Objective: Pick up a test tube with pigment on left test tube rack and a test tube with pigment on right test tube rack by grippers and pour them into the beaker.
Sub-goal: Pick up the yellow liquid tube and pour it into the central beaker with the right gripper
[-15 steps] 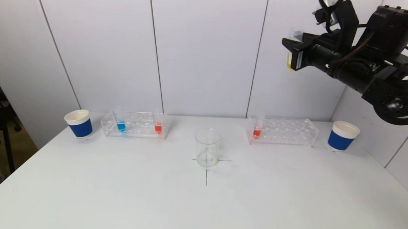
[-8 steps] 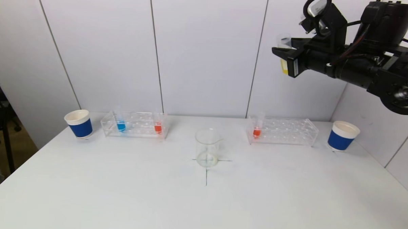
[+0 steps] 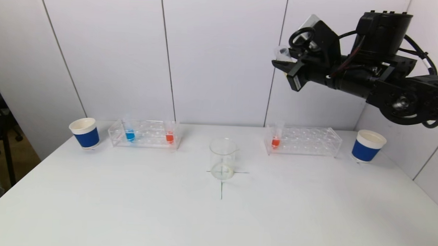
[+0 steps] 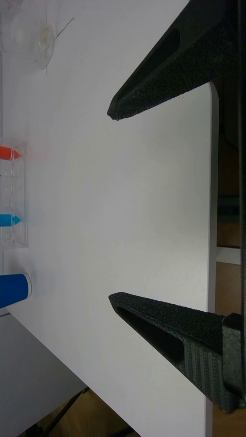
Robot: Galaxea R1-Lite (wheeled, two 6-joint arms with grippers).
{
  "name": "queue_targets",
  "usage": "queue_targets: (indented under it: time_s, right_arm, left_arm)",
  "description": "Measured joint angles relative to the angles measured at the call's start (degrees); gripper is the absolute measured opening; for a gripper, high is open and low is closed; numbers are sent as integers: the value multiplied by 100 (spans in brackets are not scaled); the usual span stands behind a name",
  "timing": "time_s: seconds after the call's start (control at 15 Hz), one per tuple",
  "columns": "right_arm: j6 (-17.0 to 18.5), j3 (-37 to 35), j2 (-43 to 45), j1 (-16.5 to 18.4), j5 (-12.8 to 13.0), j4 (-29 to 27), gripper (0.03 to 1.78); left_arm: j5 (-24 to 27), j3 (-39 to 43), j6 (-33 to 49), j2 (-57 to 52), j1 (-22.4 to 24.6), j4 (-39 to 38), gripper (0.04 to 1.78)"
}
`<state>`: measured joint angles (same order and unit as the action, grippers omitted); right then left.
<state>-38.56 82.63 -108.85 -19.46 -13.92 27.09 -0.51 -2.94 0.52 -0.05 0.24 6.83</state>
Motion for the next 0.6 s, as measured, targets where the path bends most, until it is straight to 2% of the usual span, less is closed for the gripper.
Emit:
queue_targets:
  time_s: [0.2, 0.4, 0.6]
  right_arm:
    - [-433, 163, -215, -162, -32, -50, 49]
    - [-1080, 277, -350, -228, -201, -315, 49]
    - [-1399, 295, -435, -312, -307, -325, 49]
  left_arm:
    - [0, 0, -1, 0, 0, 0, 176]
    - [0, 0, -1, 0, 2, 2, 176]
    - [-1, 0, -4, 0, 0, 0, 176]
